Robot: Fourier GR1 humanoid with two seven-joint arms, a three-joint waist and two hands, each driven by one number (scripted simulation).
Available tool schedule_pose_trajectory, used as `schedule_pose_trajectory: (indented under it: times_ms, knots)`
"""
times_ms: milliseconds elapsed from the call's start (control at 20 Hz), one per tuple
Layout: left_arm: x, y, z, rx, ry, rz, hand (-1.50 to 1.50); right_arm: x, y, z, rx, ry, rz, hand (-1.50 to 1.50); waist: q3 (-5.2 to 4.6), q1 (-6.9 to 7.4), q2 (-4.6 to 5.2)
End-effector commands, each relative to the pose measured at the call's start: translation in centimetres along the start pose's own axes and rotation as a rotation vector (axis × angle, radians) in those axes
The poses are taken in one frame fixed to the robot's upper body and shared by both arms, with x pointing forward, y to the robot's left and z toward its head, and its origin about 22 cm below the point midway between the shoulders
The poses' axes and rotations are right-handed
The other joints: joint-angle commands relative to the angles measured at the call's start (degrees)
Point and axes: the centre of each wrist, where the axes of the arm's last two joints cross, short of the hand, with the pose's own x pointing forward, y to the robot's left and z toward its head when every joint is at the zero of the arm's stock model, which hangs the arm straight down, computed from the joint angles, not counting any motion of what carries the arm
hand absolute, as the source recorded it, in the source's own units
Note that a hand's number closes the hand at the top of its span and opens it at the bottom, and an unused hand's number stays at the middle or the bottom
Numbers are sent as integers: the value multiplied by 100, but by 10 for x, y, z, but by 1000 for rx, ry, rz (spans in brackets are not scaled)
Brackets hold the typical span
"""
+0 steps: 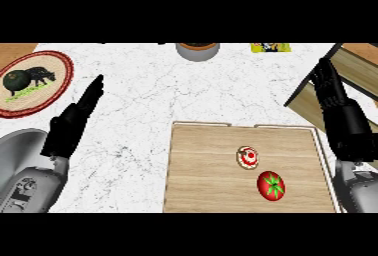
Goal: Pick the tomato from the tray and place it in the tiered shelf
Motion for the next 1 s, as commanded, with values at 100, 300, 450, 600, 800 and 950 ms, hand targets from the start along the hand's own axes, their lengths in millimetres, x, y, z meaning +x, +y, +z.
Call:
schedule_pose_trajectory:
  times_ms: [100, 300, 450, 600, 800, 950]
  knots:
    - [-1, 10, -4, 75, -7, 116, 0, 27, -1, -35, 301, -158, -113, 150, 24, 61, 0]
    - [4, 8, -9, 81, 27, 275, 0, 28, -39, -45, 364, -148, 319, 150, -1, 91, 44]
    - [7, 16, -15, 109, 34, 290, 0, -32, -15, -31, 506, 25, -358, -150, 44, 71, 71]
    - [-5, 8, -9, 84, 63, 311, 0, -34, -21, -35, 682, -59, -482, -150, 35, 15, 26]
    - [7, 35, -9, 95, 47, 309, 0, -12, -63, -53, 858, -126, -419, -150, 26, -39, -25]
    - [-4, 3, -3, 98, 62, 308, 0, 15, -72, -59, 1004, -54, -215, -150, 18, -76, -46]
